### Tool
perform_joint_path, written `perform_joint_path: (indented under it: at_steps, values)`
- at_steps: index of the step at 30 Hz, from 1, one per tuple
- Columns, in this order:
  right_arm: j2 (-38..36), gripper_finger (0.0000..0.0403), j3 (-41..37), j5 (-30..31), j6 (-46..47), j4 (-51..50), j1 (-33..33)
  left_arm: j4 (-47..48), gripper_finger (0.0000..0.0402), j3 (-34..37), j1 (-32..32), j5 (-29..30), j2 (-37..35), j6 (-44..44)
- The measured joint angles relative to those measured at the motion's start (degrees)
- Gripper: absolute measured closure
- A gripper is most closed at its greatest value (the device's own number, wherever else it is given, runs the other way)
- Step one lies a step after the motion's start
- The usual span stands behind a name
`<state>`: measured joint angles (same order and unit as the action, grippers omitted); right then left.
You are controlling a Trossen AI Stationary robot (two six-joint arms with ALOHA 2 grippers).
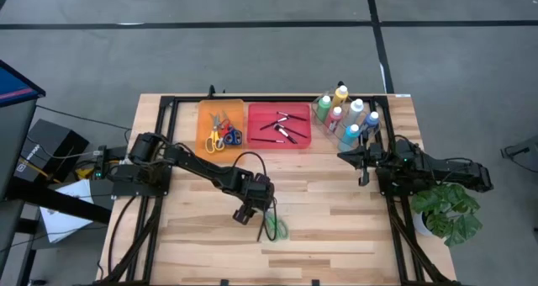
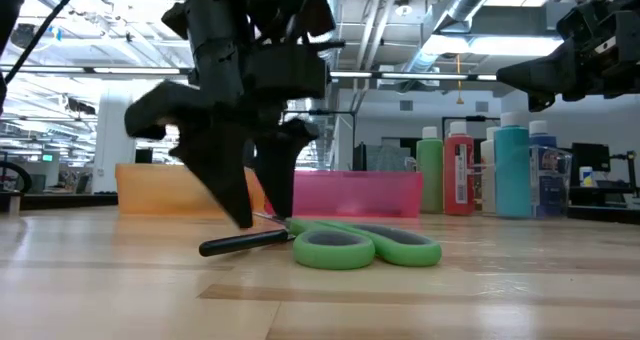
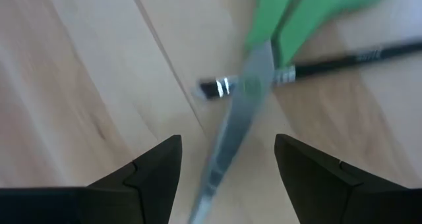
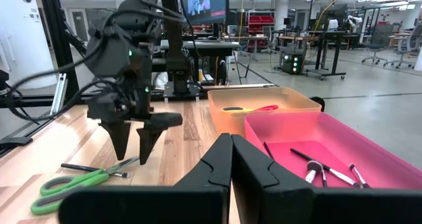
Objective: Pick & Place Paint Supplies
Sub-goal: Put the green scissors into the orange bin
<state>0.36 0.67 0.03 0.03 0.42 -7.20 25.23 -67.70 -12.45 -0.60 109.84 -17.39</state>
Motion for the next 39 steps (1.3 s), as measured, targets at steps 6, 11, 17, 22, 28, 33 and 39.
perform_joint_path:
  at_steps: [6,11,17,22,28,33,39]
  values:
    - [0.01,0.0403,0.01,0.00,-0.02,0.01,-0.02,0.20,0.0180,-0.18,0.00,-0.40,2.28,-0.20]
    - [0.00,0.0403,0.00,-0.01,-0.01,0.00,-0.01,0.30,0.0225,0.00,-0.10,0.82,1.40,-0.24]
    - [0.00,0.0403,0.00,-0.02,0.00,0.01,-0.02,-0.33,0.0290,0.08,0.17,4.08,-0.93,-0.35]
    - [0.00,0.0403,0.00,0.00,-0.02,-0.01,-0.02,-0.50,0.0328,0.09,0.42,4.05,-0.54,-0.13]
    - [0.01,0.0403,0.01,-0.01,-0.01,0.00,-0.02,-0.57,0.0345,0.13,0.28,6.78,-0.53,0.04]
    - [0.00,0.0403,0.00,-0.01,-0.02,0.00,-0.02,-1.85,0.0324,0.10,-0.65,13.94,-1.99,-1.83]
    - [-0.02,0.0403,0.00,0.00,-0.01,-0.01,-0.02,-3.28,0.0262,0.08,-1.00,13.90,-2.29,-6.93]
